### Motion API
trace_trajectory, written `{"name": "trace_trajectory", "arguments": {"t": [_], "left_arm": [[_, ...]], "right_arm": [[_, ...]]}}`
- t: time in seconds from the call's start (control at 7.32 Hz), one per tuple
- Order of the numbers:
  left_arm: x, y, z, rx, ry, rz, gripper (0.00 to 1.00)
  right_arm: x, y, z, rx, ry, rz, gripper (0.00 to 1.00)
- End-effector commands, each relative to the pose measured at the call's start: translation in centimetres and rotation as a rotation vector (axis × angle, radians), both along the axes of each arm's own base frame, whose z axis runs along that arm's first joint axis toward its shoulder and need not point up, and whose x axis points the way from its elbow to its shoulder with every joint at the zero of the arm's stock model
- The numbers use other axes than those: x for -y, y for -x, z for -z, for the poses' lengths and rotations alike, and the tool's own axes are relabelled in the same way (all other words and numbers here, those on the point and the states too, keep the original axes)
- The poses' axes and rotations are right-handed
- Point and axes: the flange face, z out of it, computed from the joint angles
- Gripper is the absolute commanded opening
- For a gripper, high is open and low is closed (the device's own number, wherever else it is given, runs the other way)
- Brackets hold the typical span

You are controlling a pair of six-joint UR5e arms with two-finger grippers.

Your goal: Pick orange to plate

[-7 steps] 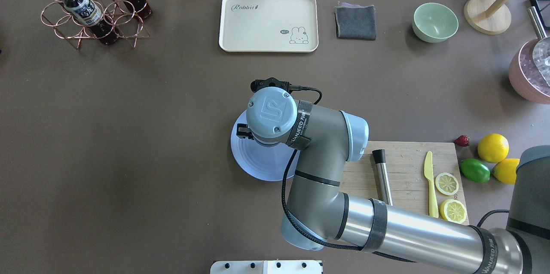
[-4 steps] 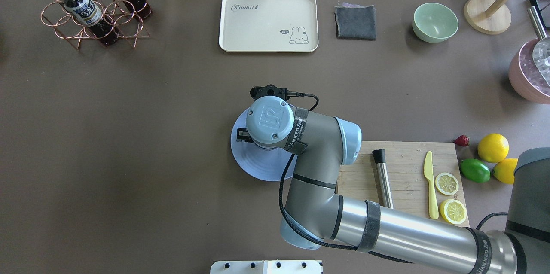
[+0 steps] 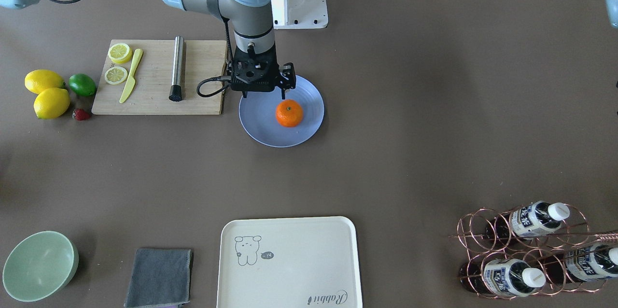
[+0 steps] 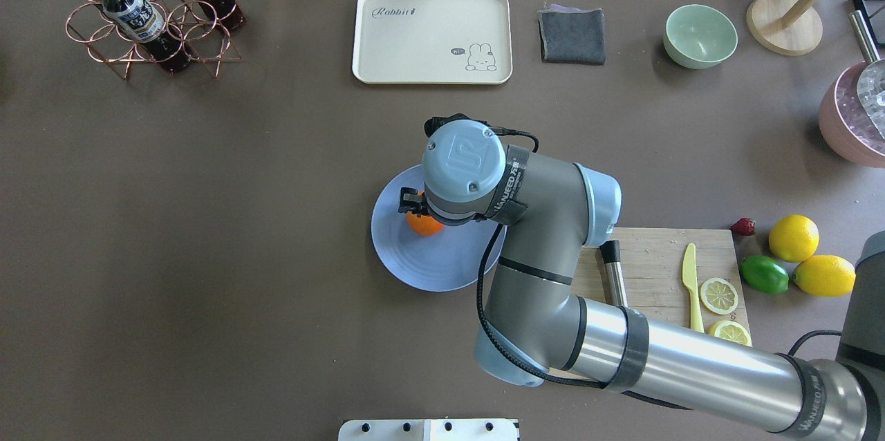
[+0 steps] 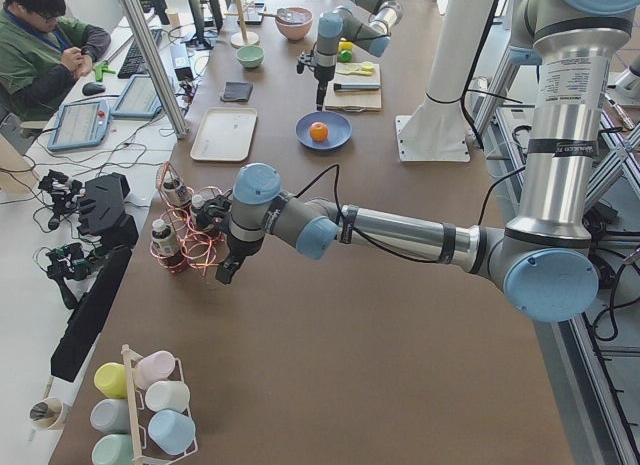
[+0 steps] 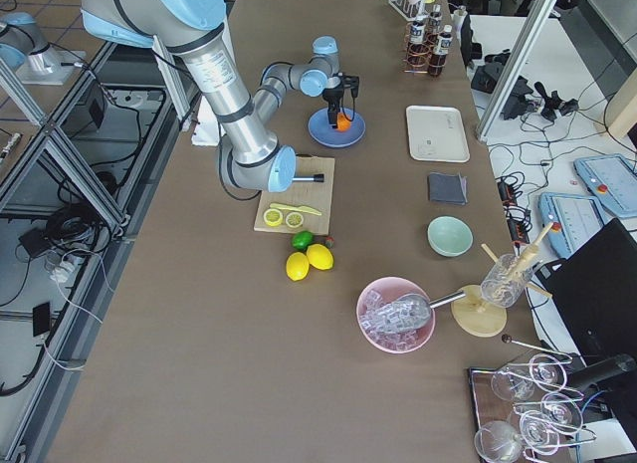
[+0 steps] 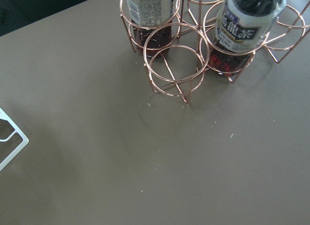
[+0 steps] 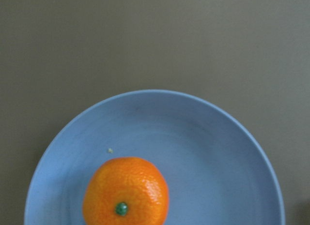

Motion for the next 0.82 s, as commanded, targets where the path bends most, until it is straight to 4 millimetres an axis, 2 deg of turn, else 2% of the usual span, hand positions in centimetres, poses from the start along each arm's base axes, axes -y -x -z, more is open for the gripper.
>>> {"name": "trace_trajectory", "arguments": {"t": [0.0,0.14,0.27,0.41,0.55,0.68], "left_arm": [[-2.3,2.7,-3.4,0.046,0.023,-0.027,0.98],[-2.7,3.8,-3.9,0.041,0.039,-0.009,0.98],[-3.8,3.9,-5.0,0.042,0.062,-0.009,0.98],[-4.7,4.0,-5.8,0.042,0.070,-0.012,0.98],[-5.6,4.0,-6.0,0.041,0.076,-0.013,0.98],[-6.3,4.0,-6.1,0.041,0.079,-0.013,0.98]], "right_arm": [[2.1,-13.4,-0.7,0.020,-0.016,0.025,1.00],[2.9,-19.9,-4.6,0.010,-0.043,0.057,1.00],[4.7,-25.5,-8.5,-0.014,-0.049,0.073,1.00],[6.1,-30.6,-11.3,-0.029,-0.035,0.078,1.00],[6.5,-36.6,-16.8,-0.086,-0.051,0.125,1.00],[6.0,-43.7,-23.7,-0.137,-0.097,0.211,1.00]]}}
